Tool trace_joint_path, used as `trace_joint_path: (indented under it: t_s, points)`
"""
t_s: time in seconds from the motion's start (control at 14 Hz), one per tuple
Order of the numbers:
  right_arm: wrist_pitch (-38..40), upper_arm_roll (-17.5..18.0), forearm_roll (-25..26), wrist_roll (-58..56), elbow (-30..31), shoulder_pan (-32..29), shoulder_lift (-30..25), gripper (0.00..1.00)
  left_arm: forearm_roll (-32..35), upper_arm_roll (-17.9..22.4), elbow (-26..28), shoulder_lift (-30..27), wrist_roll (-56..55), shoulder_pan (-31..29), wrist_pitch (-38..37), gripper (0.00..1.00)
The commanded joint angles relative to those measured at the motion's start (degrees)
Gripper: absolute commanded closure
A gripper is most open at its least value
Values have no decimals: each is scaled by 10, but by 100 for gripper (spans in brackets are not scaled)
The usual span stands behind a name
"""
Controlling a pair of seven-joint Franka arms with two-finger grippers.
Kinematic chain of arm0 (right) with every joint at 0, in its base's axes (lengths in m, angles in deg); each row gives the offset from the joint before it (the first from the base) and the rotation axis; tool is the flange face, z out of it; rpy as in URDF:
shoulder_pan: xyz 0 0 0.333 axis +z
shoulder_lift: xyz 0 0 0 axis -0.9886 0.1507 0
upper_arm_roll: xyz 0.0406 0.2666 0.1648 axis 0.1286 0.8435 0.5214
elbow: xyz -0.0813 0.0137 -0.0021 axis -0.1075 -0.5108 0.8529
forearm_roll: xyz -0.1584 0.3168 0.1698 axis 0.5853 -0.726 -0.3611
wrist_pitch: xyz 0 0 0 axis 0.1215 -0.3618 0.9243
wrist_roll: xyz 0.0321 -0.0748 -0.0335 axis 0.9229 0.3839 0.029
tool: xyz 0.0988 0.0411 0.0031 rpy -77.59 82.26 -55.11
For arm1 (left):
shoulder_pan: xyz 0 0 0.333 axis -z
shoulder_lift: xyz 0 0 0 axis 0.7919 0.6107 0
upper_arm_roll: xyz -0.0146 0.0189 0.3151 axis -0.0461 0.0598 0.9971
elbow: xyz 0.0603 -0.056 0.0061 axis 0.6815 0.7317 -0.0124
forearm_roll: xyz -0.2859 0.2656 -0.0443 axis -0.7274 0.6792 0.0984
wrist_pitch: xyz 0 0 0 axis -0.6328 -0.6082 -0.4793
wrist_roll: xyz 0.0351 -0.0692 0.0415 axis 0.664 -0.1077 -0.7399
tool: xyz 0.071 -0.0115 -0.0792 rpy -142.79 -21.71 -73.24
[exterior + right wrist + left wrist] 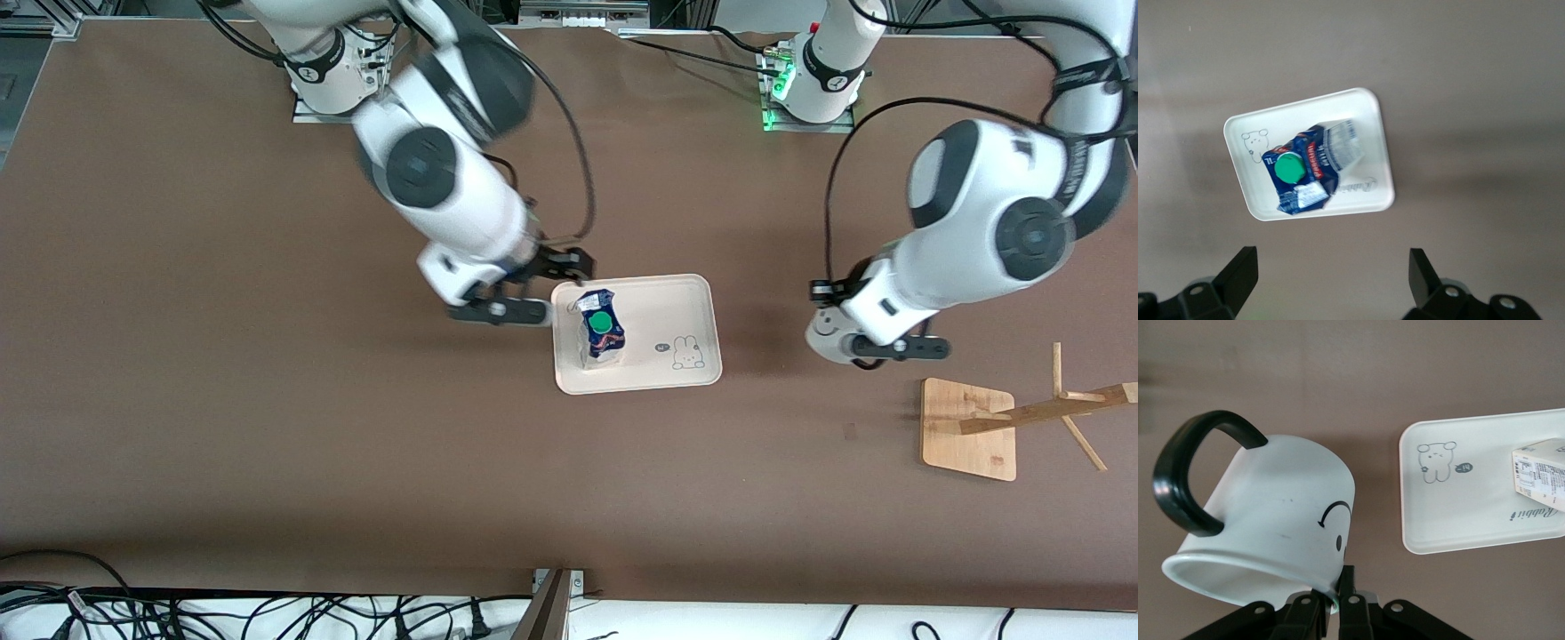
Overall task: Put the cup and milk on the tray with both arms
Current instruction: 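Raise the right gripper away while the left gripper sets the mug on the tray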
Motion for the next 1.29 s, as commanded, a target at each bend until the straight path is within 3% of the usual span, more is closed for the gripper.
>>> trace_joint_path:
  t_s: [0.0, 0.21, 0.36, 0.64, 1.21]
  points:
    - [86, -1, 4, 5, 15, -33, -75, 0, -45, -2, -46, 61, -69, 34, -12, 100]
    - [130, -14, 36, -57, 9, -72, -92, 0, -109, -2, -82, 127, -168, 70, -12, 100]
    - [137, -31, 38, -131, 8, -97, -92, 0, -111, -1, -120, 170, -209, 97, -11, 100]
    - [116, -104, 40, -346, 7, -123, -88, 0, -115, -1, -179, 237, -287, 130, -11, 100]
    - [150, -205, 43, -353, 9, -124, -86, 0, -171, 3, -191, 274, -348, 134, -10, 100]
